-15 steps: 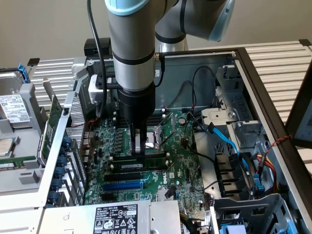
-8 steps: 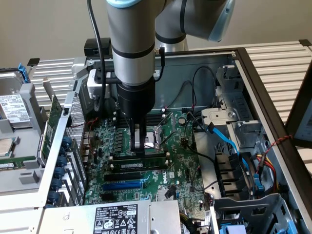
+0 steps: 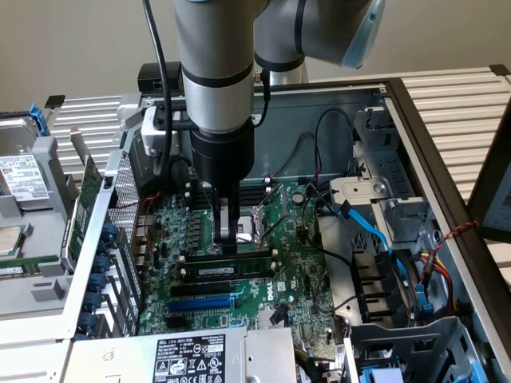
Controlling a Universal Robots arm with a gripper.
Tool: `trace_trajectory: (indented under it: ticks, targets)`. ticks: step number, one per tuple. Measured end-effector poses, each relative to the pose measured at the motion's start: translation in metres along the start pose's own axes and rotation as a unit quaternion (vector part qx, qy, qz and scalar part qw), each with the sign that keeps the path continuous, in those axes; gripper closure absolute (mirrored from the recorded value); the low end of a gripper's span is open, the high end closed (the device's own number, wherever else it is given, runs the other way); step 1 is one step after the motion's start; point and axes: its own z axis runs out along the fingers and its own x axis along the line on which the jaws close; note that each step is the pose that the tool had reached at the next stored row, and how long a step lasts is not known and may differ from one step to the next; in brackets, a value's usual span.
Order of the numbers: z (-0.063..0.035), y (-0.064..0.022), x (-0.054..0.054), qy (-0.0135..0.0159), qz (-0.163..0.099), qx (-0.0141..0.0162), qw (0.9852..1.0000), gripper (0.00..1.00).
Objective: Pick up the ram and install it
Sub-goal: 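Press down the ram until it locks into place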
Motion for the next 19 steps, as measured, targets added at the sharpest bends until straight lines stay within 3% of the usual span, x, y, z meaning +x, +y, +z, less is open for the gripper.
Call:
trace_trajectory:
  ticks: [5, 10, 15, 19]
  targets:
    - [0.0000, -0.0001, 0.0003, -0.0017, 0.004, -0.0003, 1.0000, 0.90]
    - [0.0001, -0.0001, 0.0003, -0.0026, 0.040, 0.0002, 0.9992, 0.90]
    - [0.0003, -0.0001, 0.0003, -0.0030, 0.078, 0.0008, 0.9969, 0.90]
    - [0.0005, -0.0001, 0.0003, -0.0034, 0.109, 0.0012, 0.9940, 0.90]
